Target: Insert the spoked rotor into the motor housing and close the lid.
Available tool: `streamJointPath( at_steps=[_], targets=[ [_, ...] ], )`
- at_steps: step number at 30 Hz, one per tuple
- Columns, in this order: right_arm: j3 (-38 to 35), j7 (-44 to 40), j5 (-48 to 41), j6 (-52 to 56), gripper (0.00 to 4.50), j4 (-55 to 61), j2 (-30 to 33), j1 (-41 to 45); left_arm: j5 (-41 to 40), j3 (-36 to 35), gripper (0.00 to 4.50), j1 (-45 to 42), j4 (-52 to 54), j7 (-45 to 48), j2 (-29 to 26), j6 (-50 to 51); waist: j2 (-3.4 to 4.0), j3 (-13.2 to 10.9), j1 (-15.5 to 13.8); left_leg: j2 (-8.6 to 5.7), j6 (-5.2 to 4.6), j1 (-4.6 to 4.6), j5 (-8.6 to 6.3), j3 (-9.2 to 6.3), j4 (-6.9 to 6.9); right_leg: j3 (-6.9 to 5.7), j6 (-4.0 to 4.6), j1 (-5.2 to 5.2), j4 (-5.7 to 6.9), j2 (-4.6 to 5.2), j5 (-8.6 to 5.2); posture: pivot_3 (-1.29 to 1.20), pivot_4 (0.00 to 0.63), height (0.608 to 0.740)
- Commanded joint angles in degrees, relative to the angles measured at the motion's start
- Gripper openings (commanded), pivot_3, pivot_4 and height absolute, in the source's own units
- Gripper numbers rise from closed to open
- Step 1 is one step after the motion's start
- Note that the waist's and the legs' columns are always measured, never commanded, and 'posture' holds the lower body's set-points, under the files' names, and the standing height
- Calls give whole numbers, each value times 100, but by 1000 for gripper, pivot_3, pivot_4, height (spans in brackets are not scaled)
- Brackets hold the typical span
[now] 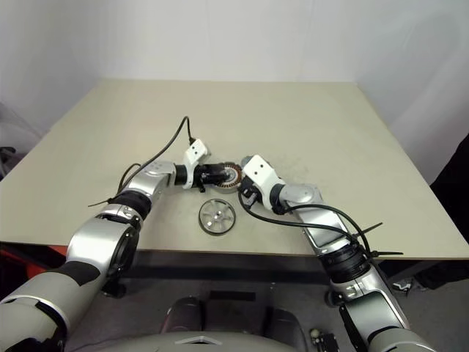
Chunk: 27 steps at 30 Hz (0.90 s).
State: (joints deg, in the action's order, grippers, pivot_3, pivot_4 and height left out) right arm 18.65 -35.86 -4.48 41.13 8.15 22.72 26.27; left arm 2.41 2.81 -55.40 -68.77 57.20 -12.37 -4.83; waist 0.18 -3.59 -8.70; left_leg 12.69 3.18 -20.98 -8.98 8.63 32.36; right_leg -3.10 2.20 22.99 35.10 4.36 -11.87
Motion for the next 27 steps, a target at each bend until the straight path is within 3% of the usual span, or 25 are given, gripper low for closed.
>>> streamJointPath(
  at_steps=[1, 14, 19, 27],
  targets=[
    [-113, 12, 23, -139, 927, 92, 7, 150, -11, -30, 1789, -24, 133, -126, -81, -62, 0, 0, 1, 0, 0, 0, 0, 0, 0, 0, 0, 0, 0, 0, 0, 0, 0, 740],
    [-82, 27, 34, -149, 927, 86, -19, 116, -240, -287, 1789, -185, 130, -461, 58, -67, 0, 0, -2, 0, 1, -1, 0, 0, 1, 0, 0, -1, -1, 0, 1, 0, 0, 740],
    [-88, 36, 37, -144, 927, 95, -16, 100, -196, -258, 148, -175, 130, -382, 75, -38, 0, 0, -2, -1, 2, -5, 1, 0, 0, -1, 0, -2, -8, 0, 1, 0, 0, 740],
    [-96, 54, 42, -147, 927, 76, -24, 105, -238, -223, 31, -161, 220, 73, 117, 96, 0, 0, -2, -1, 2, -4, 1, 0, 0, -1, 1, -2, -9, 0, 1, 0, 0, 740]
  ],
)
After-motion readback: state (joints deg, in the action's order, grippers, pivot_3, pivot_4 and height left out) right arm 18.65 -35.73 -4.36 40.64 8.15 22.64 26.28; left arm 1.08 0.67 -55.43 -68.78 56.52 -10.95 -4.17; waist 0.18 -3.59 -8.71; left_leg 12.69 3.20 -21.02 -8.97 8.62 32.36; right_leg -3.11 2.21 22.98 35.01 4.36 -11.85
